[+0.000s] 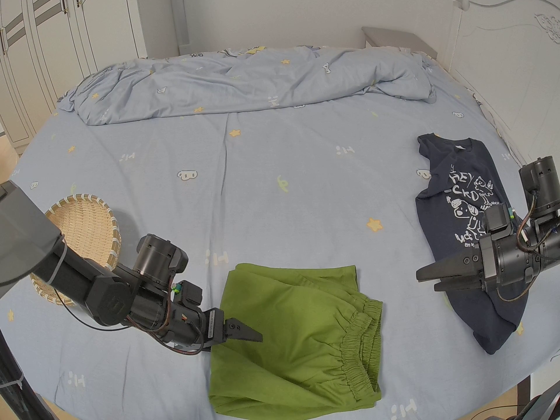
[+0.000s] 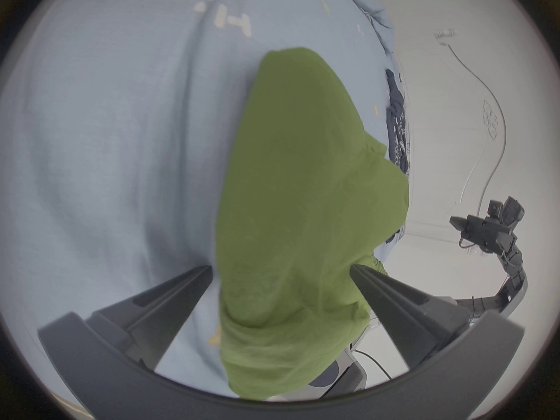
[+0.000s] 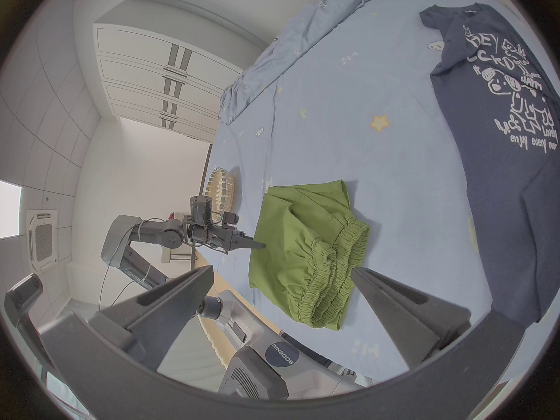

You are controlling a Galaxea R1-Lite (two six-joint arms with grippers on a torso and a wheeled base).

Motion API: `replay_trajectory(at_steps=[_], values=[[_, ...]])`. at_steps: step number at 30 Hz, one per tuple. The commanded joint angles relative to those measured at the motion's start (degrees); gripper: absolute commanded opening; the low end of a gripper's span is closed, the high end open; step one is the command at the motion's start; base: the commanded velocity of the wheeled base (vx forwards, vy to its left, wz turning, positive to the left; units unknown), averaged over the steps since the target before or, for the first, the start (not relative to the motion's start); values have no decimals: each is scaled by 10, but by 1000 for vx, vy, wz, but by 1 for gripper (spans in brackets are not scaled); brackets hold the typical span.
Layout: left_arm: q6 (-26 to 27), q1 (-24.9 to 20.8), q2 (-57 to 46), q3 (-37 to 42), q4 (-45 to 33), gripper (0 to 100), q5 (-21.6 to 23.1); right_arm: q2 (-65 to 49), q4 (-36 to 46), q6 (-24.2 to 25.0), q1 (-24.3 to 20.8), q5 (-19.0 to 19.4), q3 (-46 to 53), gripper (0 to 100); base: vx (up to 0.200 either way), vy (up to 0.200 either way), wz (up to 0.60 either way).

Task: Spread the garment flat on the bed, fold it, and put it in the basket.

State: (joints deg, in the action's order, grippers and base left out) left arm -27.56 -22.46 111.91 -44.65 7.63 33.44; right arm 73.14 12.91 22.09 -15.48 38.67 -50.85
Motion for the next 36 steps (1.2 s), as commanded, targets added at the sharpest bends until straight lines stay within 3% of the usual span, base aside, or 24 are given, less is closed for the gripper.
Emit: replay_trajectory(at_steps=[1, 14, 21, 22, 27, 32, 36], values=[[-2, -29, 6, 1, 2, 100, 1, -1, 0, 1, -1, 0, 0, 100, 0, 0, 0], [-37, -68, 40, 2, 79, 100, 1, 0, 0, 1, -4, 0, -1, 100, 0, 0, 0], [-56, -65, 44, 7, 101, 100, 0, -1, 0, 1, -5, -1, 0, 100, 0, 0, 0], [-56, -65, 44, 7, 101, 0, 0, -1, 0, 1, -5, -1, 0, 100, 0, 0, 0], [-57, -67, 38, 7, 102, 0, -11, -2, 1, 1, -3, -1, 0, 100, 0, 0, 0], [-51, -65, 2, 26, 101, 0, -70, 1, 1, 1, -4, -1, 0, 100, 0, 0, 0], [-63, -61, -46, 22, 85, 0, -71, -2, 2, 1, -4, 0, 0, 100, 0, 0, 0]])
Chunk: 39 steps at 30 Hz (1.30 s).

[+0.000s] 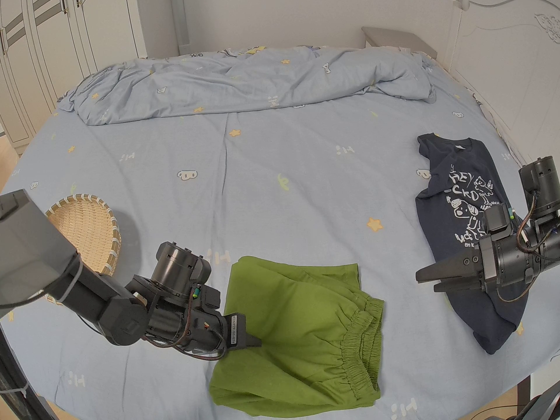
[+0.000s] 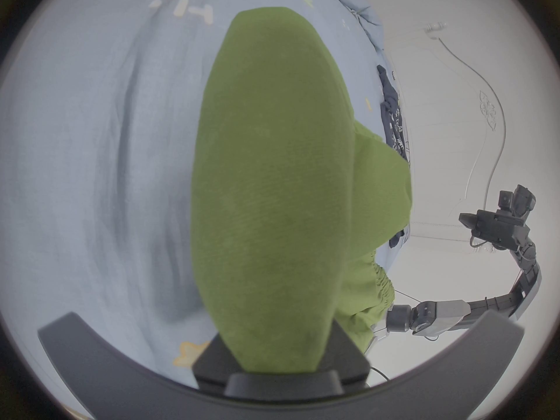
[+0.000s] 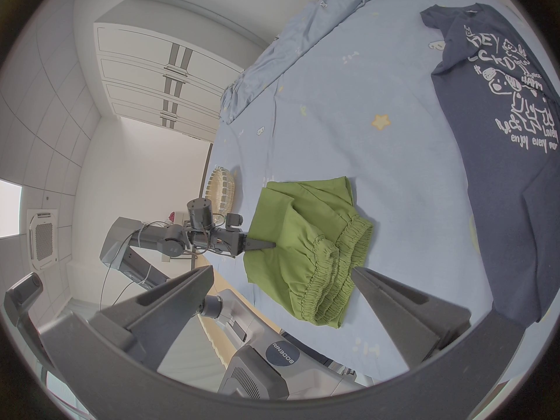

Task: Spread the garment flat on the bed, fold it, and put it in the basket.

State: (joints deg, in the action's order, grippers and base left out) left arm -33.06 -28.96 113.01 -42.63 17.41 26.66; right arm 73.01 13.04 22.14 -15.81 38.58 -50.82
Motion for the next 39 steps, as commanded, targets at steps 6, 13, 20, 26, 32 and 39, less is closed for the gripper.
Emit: replay_trajectory(at_steps=[6, 13, 20, 26, 32, 39], values=[[-4, 18, -162, -82, -213, 0, -5, -13, 2, 0, 0, 1, 1, 100, 0, 0, 0], [46, 73, -212, -164, -383, 0, -5, -23, 2, 1, -1, -3, 8, 100, 0, 0, 0], [50, 78, -201, -165, -385, 0, -6, -25, 2, 1, -1, -3, 8, 100, 0, 0, 0], [51, 76, -201, -165, -389, 0, -6, -24, 2, 1, -1, -3, 8, 100, 0, 0, 0], [51, 74, -199, -164, -389, 0, -6, -24, 2, 1, -1, -3, 8, 100, 0, 167, 0], [51, 66, -198, -162, -389, 0, -6, -24, 2, 1, -1, -3, 9, 100, 0, 200, 0]])
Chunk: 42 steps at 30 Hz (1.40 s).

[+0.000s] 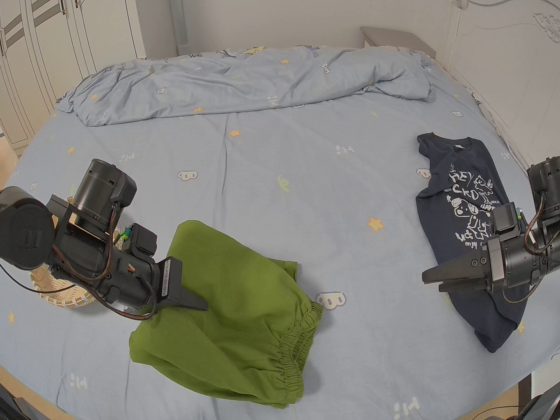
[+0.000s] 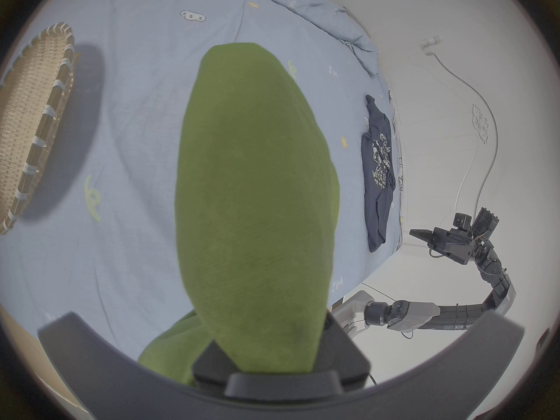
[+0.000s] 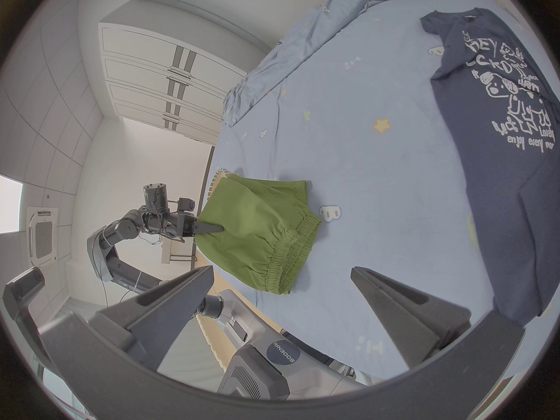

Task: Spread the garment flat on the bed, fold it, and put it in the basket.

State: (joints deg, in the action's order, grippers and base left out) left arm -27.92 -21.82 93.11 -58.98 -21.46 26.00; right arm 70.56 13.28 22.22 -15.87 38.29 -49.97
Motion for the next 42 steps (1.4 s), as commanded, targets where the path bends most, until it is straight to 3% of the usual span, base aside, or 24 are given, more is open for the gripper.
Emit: replay_trajectory(at_steps=[1, 21, 23, 25, 29, 34, 42], values=[[0, -6, 1, 2, 0, 0, 0, 0, 0, 0, 0, 0, 0, 100, 0, 200, 0], [15, -23, 3, 16, 0, 0, -4, -1, 0, 0, 0, 0, 0, 100, 0, 200, 0], [30, -31, -2, 26, 1, 0, -16, -2, 1, 0, 0, 0, 0, 100, 0, 0, 0], [65, -49, -4, 40, 2, 0, -79, -2, 1, 0, 1, 0, 0, 100, 0, 0, 0], [74, -85, -4, 41, 5, 0, -200, 1, 0, 0, 2, 0, 0, 100, 0, 0, 0], [92, -111, -40, 22, 8, 0, -210, 1, 0, 0, 7, 0, 0, 100, 0, 0, 0], [193, -118, -103, -21, 6, 0, -212, 2, 0, -1, 19, -1, -1, 100, 0, 0, 0]])
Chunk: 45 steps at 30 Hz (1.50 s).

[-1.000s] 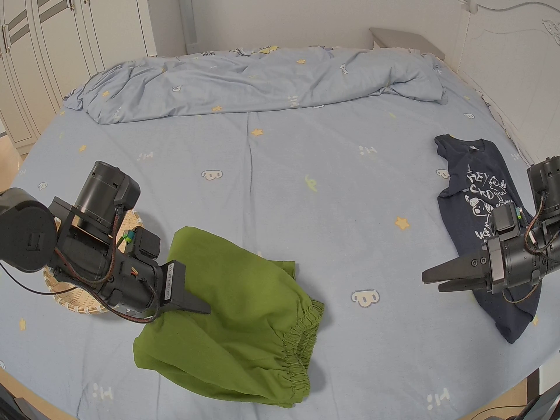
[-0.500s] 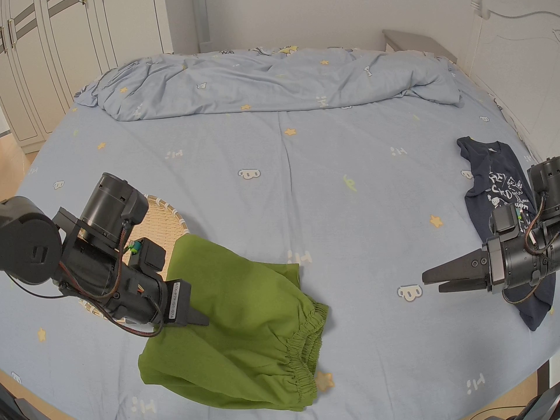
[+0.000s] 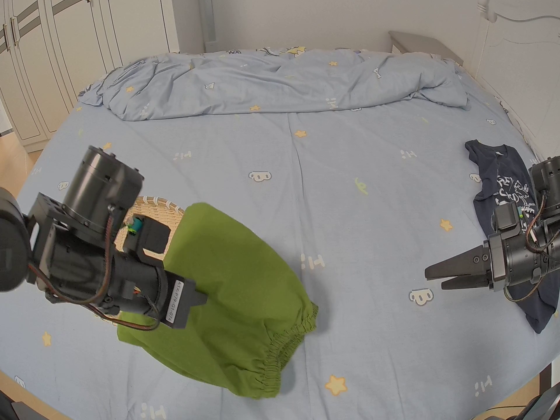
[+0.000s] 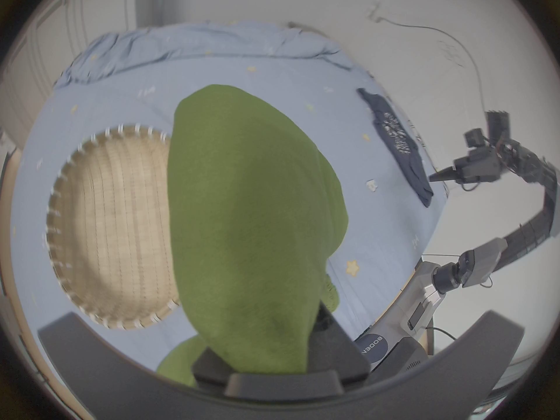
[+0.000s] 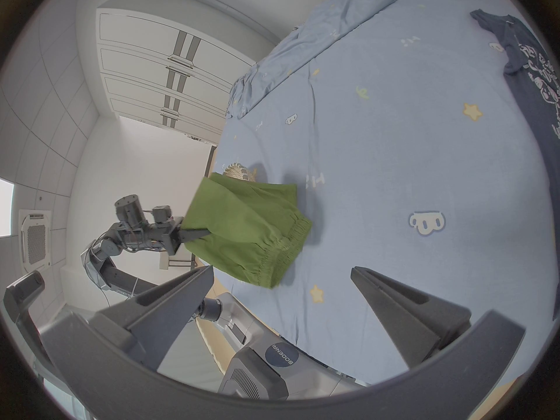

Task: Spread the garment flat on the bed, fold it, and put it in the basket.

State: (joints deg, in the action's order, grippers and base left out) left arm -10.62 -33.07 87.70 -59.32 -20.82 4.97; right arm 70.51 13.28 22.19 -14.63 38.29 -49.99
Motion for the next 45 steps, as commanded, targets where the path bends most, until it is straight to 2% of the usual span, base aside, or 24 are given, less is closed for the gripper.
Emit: replay_trajectory(at_steps=[1, 7, 8, 12, 25, 30, 32, 33, 40, 42, 44, 45], values=[[27, -7, -58, -19, 1, 0, -1, 2, -1, 0, 7, -1, -1, 100, 0, 0, 0], [48, -6, -74, -11, 1, 0, -1, 2, 0, 0, 7, -7, -1, 100, 0, 0, 0], [56, 23, -84, -18, 1, 0, -2, 4, 0, 0, 2, -15, 0, 100, 0, 0, 0], [66, 40, -97, -30, 3, 0, -2, 4, -1, 0, 1, -16, 0, 100, 0, 0, 0], [60, 54, -189, -26, 57, 0, -1, 2, -1, -1, 0, -31, -1, 100, 0, 0, 0], [60, 112, -196, -25, 90, 0, 4, 1, -1, -1, 1, -31, -1, 100, 0, 0, 0], [60, 122, -191, -24, 98, 0, 6, 1, -1, -1, 0, -31, -1, 100, 0, 0, 0], [60, 150, -174, -24, 110, 0, 19, 1, -1, -1, 1, -31, -1, 100, 0, 0, 0], [60, 266, -85, -30, 141, 0, 147, -1, -1, -1, 0, -31, 0, 100, 0, 0, 0], [60, 289, -51, -33, 144, 0, 165, -2, -1, -1, 0, -31, 0, 100, 0, 0, 0], [60, 289, -51, -33, 144, 0, 165, -2, -1, -1, 0, -31, 0, 100, 0, 0, 0], [51, 320, -2, -37, 144, 0, 166, -5, -1, -1, 0, -31, 0, 100, 0, 0, 0]])
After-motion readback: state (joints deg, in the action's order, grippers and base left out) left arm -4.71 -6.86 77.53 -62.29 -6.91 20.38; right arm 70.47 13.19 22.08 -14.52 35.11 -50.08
